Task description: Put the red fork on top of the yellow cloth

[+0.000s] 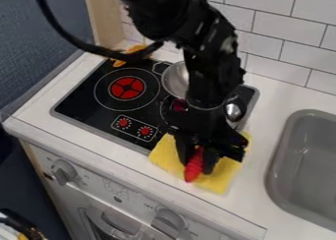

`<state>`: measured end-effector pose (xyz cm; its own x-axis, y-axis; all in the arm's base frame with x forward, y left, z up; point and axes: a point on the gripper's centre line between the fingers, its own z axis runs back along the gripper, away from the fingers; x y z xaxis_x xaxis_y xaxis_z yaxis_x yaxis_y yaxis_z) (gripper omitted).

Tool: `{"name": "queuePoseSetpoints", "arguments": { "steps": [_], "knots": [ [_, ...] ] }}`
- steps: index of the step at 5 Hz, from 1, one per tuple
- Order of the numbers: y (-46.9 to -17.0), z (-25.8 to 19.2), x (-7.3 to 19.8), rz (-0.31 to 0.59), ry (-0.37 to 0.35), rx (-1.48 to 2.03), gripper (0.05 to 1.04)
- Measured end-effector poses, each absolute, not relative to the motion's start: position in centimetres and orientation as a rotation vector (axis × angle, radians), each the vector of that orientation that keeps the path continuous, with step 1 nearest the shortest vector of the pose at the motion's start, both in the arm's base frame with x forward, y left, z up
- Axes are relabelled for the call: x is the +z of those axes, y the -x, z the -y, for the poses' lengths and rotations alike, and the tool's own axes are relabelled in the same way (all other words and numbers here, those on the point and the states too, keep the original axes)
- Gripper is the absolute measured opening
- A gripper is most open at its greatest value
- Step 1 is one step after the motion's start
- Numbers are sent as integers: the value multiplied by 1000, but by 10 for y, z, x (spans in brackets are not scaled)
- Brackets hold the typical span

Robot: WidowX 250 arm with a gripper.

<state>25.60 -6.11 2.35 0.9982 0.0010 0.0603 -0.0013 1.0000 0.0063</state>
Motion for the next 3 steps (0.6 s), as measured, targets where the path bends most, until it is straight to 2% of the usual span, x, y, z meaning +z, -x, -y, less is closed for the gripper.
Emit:
{"name": "queuePoseSetpoints", "arguments": {
  "steps": [1,2,3],
  "knots": [
    [-261,62,11,32,-19,1,455],
    [-264,61,8,21,-24,4,658],
    [-264,61,9,20,-22,-9,914]
  ]
}}
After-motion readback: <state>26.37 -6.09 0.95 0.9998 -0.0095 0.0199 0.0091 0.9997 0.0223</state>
